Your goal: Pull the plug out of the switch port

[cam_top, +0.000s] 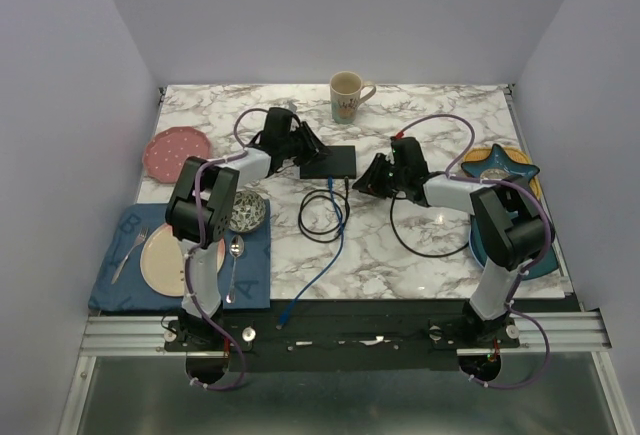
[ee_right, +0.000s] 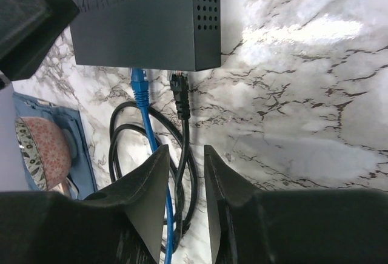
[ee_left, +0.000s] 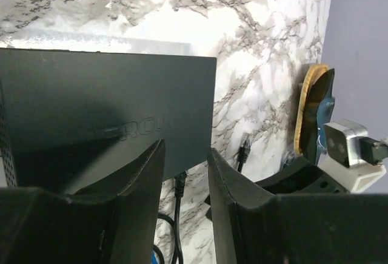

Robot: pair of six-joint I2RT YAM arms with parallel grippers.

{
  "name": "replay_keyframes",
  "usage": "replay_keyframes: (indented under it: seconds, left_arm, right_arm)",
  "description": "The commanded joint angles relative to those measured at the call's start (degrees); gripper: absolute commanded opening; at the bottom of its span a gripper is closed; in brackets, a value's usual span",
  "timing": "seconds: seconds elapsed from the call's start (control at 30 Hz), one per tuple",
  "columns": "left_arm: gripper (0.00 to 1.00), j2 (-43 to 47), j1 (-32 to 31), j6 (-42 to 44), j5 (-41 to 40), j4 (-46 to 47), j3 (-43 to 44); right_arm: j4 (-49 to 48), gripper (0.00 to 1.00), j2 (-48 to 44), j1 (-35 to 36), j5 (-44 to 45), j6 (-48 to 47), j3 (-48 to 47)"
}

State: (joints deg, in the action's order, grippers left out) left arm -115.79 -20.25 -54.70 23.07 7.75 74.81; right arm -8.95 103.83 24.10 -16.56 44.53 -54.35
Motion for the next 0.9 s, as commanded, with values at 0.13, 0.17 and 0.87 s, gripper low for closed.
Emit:
replay_keyframes:
  seconds: [0.13, 0.17, 0.87]
  left_arm:
    - [0.43, -4.5, 0.2, -7.2, 5.9, 11.0, -2.5]
    - [0.43, -4.9, 0.2, -7.9, 6.2, 11.9, -2.7]
    - [0.38, -3.7, 0.2, -1.7, -4.5, -5.2, -2.9]
  right_arm:
    - [0.0, 0.38, 0.1, -1.7, 1.0, 1.8, -0.1]
    - [-0.2, 0.38, 0.5, -1.8, 1.0, 2.0, -0.3]
    - [-9.8, 0.61, 8.7, -1.9, -6.6, 11.2, -3.7]
